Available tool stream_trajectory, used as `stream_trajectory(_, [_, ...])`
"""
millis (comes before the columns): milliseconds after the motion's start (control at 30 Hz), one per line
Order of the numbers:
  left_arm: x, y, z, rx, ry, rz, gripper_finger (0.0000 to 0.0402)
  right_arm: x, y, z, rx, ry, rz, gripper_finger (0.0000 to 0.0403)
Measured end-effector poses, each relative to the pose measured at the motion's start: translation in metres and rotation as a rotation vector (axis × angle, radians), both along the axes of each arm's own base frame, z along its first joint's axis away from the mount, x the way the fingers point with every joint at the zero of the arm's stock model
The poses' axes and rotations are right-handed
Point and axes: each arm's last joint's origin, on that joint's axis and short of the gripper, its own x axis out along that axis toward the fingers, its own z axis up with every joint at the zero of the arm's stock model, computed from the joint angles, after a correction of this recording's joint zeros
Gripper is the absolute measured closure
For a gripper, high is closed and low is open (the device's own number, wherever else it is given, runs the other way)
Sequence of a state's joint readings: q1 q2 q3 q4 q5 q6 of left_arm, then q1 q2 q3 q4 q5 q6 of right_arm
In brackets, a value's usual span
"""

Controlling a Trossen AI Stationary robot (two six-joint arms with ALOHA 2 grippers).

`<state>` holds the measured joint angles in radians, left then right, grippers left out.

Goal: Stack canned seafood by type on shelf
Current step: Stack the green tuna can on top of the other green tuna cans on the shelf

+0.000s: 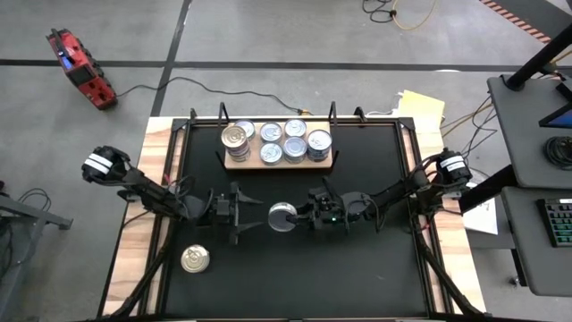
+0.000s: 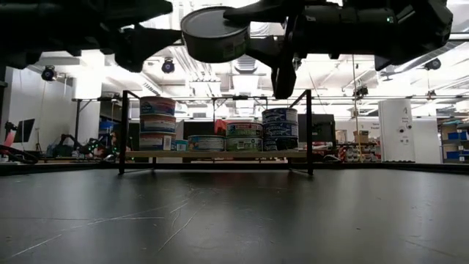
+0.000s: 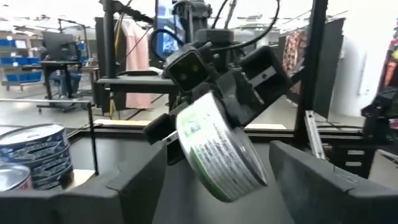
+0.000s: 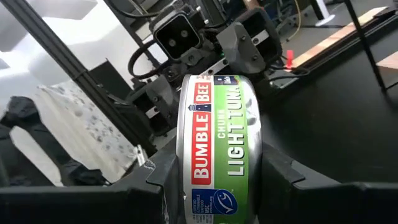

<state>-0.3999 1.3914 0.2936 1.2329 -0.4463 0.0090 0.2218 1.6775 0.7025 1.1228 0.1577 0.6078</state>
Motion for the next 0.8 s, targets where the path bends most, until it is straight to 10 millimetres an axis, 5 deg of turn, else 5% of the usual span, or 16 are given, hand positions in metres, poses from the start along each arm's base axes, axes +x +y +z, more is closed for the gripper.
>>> stream_trajectory(533, [0.031,0.001,-0.008,0.006,0.045,0.032,0.0121,0.006,0.001,0.002,-0.202,0.013,-0.012,0.0267])
stream_trajectory(800, [0.037,0.002,-0.009,-0.036,0.042,0.033,0.016,0.009,0.002,0.004,-0.263,0.022,-0.007,0.0266])
